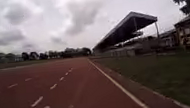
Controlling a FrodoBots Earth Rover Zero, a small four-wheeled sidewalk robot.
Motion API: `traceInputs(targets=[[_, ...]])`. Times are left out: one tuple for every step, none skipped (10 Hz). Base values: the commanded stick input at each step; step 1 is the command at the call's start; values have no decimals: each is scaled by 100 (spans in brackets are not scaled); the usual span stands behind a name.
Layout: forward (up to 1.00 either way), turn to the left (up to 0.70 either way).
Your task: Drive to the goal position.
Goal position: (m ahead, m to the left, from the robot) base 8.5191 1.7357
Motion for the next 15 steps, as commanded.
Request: traceInputs(targets=[[70, 0], [70, 0], [70, 0], [70, 0], [70, 0], [70, 0], [70, 0], [70, 0], [70, 0], [70, 0], [70, 0], [70, 0], [70, 0], [70, 0], [70, 0]])
